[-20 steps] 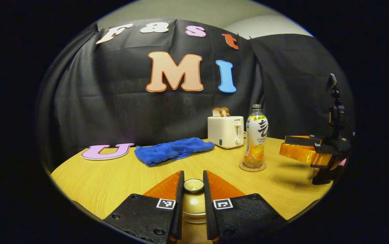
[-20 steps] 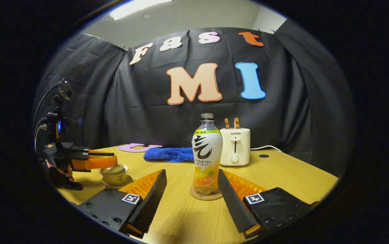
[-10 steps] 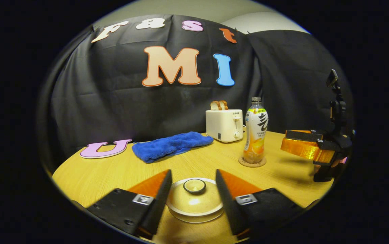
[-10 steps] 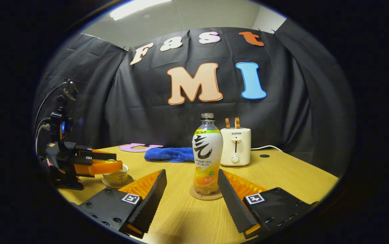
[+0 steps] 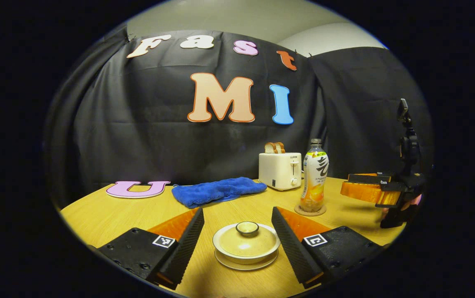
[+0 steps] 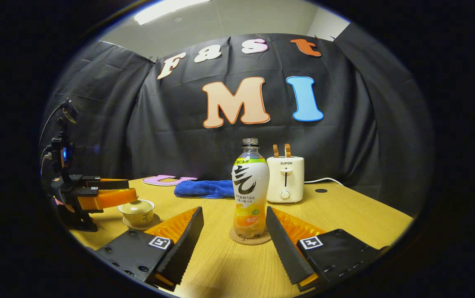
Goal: Open the teacup lid with one hand, grasp the water bottle and pour water into the teacup with the other hand; after pouring, place the water bottle on the coaster and then close the teacup lid.
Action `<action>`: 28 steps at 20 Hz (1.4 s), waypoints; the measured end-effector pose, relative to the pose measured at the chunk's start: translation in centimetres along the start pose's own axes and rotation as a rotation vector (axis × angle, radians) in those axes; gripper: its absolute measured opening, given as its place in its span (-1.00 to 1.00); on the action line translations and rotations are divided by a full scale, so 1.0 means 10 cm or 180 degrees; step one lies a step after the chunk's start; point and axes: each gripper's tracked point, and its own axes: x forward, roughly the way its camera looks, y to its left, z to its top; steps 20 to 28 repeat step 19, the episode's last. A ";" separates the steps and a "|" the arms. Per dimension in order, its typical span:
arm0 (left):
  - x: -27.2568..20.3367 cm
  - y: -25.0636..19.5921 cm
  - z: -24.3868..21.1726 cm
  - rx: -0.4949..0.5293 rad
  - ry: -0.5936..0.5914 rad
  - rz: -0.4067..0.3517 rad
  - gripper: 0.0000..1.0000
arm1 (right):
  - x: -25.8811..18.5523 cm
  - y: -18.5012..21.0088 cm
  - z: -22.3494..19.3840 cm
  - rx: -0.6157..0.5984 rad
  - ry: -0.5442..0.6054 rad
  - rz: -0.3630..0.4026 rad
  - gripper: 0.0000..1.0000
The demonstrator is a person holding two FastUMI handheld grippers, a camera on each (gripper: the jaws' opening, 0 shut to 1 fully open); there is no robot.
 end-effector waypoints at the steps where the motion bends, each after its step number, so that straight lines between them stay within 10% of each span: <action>1: -0.04 0.05 0.01 0.0000 0.0000 0.0043 0.92 | 0.00 -0.01 0.00 -0.0002 -0.0001 -0.0003 0.92; 8: -0.40 0.58 0.00 0.0012 0.0008 0.0699 0.92 | 0.00 -0.04 0.01 -0.0007 -0.0010 -0.0042 0.92; 15: -0.83 1.29 -0.01 0.0055 0.0048 0.2140 0.92 | 0.00 -0.11 0.01 -0.0013 -0.0015 -0.0152 0.92; 28: -0.82 1.27 0.01 0.0067 0.0047 0.2226 0.91 | 0.00 -0.19 0.02 -0.0017 -0.0021 -0.0277 0.92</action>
